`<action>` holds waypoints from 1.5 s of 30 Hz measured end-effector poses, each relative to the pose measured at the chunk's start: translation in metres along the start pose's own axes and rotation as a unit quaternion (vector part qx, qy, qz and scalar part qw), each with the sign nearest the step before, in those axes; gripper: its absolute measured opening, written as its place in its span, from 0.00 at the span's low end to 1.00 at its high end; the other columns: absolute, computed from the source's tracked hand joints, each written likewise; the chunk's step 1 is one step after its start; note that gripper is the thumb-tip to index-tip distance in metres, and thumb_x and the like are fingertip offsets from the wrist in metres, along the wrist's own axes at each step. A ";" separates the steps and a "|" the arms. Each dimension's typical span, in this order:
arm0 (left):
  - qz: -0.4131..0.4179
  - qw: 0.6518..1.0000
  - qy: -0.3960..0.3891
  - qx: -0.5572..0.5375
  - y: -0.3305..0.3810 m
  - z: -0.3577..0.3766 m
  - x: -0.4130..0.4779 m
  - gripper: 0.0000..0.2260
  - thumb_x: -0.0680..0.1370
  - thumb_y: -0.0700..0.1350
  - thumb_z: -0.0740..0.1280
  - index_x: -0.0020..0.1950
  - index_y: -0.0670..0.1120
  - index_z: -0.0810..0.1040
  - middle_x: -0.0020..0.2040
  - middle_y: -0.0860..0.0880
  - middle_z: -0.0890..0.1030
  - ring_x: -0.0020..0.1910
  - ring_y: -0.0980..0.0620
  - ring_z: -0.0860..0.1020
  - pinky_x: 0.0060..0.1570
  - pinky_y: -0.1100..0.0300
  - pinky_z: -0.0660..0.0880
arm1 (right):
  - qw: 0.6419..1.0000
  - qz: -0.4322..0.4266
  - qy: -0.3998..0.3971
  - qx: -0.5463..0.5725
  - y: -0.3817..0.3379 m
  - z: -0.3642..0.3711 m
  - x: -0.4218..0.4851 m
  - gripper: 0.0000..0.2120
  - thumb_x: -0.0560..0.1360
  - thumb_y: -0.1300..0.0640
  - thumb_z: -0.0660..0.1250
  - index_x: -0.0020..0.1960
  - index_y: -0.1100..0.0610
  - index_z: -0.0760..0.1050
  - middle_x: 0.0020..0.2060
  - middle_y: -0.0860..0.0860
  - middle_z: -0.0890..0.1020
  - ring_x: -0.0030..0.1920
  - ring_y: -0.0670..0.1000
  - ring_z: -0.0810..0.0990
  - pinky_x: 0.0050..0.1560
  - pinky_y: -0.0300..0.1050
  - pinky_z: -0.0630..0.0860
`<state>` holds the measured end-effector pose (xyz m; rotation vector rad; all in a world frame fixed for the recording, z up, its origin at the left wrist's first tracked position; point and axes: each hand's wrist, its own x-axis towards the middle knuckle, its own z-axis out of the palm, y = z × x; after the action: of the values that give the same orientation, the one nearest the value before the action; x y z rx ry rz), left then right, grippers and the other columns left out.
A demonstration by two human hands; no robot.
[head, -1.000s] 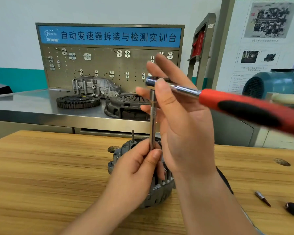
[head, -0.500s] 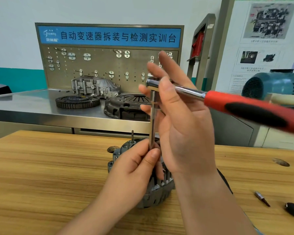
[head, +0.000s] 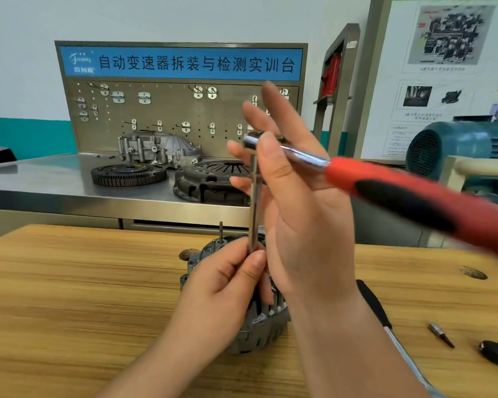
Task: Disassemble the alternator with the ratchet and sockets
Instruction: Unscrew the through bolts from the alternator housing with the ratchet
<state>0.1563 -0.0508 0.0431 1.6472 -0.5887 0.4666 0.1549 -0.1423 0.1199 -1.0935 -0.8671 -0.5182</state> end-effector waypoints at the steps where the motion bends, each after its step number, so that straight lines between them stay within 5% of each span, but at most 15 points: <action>1: -0.006 1.000 0.002 -0.009 0.000 0.000 0.000 0.10 0.77 0.55 0.62 0.42 0.52 0.79 0.28 0.55 0.78 0.26 0.58 0.69 0.28 0.70 0.66 | 1.000 -0.011 -0.014 -0.003 0.001 0.000 0.000 0.14 0.78 0.56 0.63 0.60 0.41 0.75 0.65 0.46 0.77 0.65 0.53 0.76 0.65 0.53 0.74; 4: 0.000 0.999 -0.022 -0.040 0.003 -0.001 -0.001 0.13 0.76 0.56 0.61 0.41 0.48 0.78 0.28 0.56 0.76 0.28 0.63 0.70 0.30 0.72 0.66 | 0.998 0.035 -0.036 0.041 0.001 0.001 0.000 0.13 0.78 0.51 0.62 0.61 0.42 0.74 0.64 0.48 0.78 0.55 0.53 0.82 0.58 0.46 0.77; 7: 0.022 0.998 -0.039 -0.050 0.004 -0.003 -0.002 0.16 0.77 0.57 0.58 0.38 0.51 0.77 0.32 0.57 0.77 0.33 0.62 0.74 0.36 0.70 0.69 | 0.990 0.100 -0.019 0.096 0.003 -0.002 -0.001 0.19 0.77 0.44 0.56 0.62 0.51 0.74 0.51 0.53 0.85 0.43 0.52 0.85 0.57 0.47 0.79; 11: 0.012 1.000 -0.024 -0.004 0.004 -0.002 -0.002 0.16 0.76 0.59 0.57 0.37 0.51 0.77 0.31 0.55 0.78 0.29 0.51 0.71 0.32 0.66 0.69 | 0.993 0.101 0.001 0.061 0.004 -0.001 -0.001 0.16 0.77 0.45 0.58 0.59 0.48 0.77 0.53 0.55 0.84 0.46 0.51 0.84 0.51 0.45 0.77; 16: 0.008 1.000 0.003 0.015 0.006 0.001 0.000 0.15 0.77 0.52 0.57 0.32 0.52 0.74 0.27 0.56 0.76 0.26 0.57 0.69 0.27 0.70 0.65 | 1.000 0.012 -0.023 0.002 0.001 0.001 -0.001 0.13 0.76 0.53 0.66 0.59 0.41 0.76 0.62 0.46 0.79 0.59 0.51 0.80 0.59 0.46 0.76; 23: 0.023 0.999 -0.016 -0.038 0.004 -0.002 -0.001 0.18 0.76 0.57 0.56 0.44 0.46 0.78 0.36 0.48 0.80 0.35 0.53 0.76 0.38 0.71 0.71 | 0.992 0.101 0.005 0.079 0.004 -0.004 -0.001 0.17 0.77 0.44 0.55 0.60 0.49 0.75 0.50 0.53 0.85 0.40 0.52 0.85 0.50 0.43 0.80; 26: 0.014 1.000 -0.007 -0.012 0.003 -0.002 0.000 0.13 0.76 0.55 0.57 0.48 0.51 0.78 0.38 0.47 0.81 0.38 0.44 0.76 0.38 0.68 0.71 | 0.994 0.093 0.023 0.057 0.005 -0.002 -0.002 0.16 0.76 0.45 0.59 0.58 0.49 0.78 0.53 0.56 0.84 0.42 0.51 0.85 0.47 0.43 0.79; 29: 0.014 1.000 0.003 0.012 0.004 0.000 0.000 0.12 0.77 0.53 0.56 0.40 0.53 0.78 0.29 0.54 0.77 0.29 0.53 0.71 0.30 0.70 0.67 | 0.999 0.029 0.015 0.024 0.001 0.000 -0.001 0.10 0.76 0.52 0.66 0.57 0.45 0.79 0.58 0.50 0.82 0.51 0.50 0.83 0.53 0.43 0.78; 31: 0.011 1.000 0.000 0.003 0.004 0.001 0.000 0.14 0.77 0.52 0.56 0.35 0.55 0.76 0.26 0.57 0.75 0.26 0.58 0.68 0.27 0.70 0.64 | 1.000 -0.001 -0.016 -0.016 0.001 0.000 -0.001 0.13 0.76 0.52 0.66 0.59 0.41 0.77 0.61 0.48 0.80 0.58 0.51 0.81 0.62 0.52 0.75; 36: 0.007 0.998 -0.019 -0.051 0.006 -0.002 -0.001 0.16 0.75 0.57 0.58 0.43 0.47 0.78 0.32 0.50 0.79 0.32 0.56 0.75 0.33 0.69 0.71 | 0.995 0.074 0.000 0.072 0.002 0.001 -0.002 0.14 0.77 0.48 0.60 0.60 0.46 0.76 0.53 0.52 0.84 0.43 0.51 0.85 0.51 0.45 0.79; 40: 0.007 0.999 -0.021 -0.045 0.003 -0.003 -0.001 0.14 0.76 0.55 0.58 0.52 0.50 0.79 0.45 0.44 0.82 0.46 0.47 0.79 0.45 0.63 0.75 | 0.993 0.101 0.018 0.059 0.003 -0.001 -0.002 0.17 0.76 0.43 0.59 0.58 0.48 0.78 0.49 0.55 0.85 0.44 0.52 0.85 0.48 0.44 0.79; 43: 0.002 1.000 -0.012 -0.023 0.002 -0.002 0.000 0.13 0.76 0.53 0.57 0.45 0.48 0.78 0.35 0.47 0.81 0.35 0.41 0.74 0.36 0.60 0.72 | 0.998 0.050 0.015 0.020 0.002 0.001 -0.002 0.09 0.76 0.51 0.64 0.54 0.42 0.80 0.58 0.49 0.82 0.55 0.53 0.82 0.55 0.46 0.78; 45: 0.004 1.000 -0.001 -0.015 0.002 -0.001 0.001 0.13 0.77 0.52 0.57 0.38 0.50 0.77 0.29 0.53 0.77 0.28 0.49 0.69 0.30 0.67 0.67 | 1.000 0.009 -0.011 -0.011 0.002 0.001 -0.001 0.11 0.76 0.52 0.66 0.57 0.40 0.78 0.61 0.45 0.80 0.62 0.52 0.78 0.64 0.54 0.74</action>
<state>0.1559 -0.0503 0.0456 1.6169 -0.6026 0.4593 0.1550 -0.1413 0.1179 -1.1280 -0.8709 -0.5025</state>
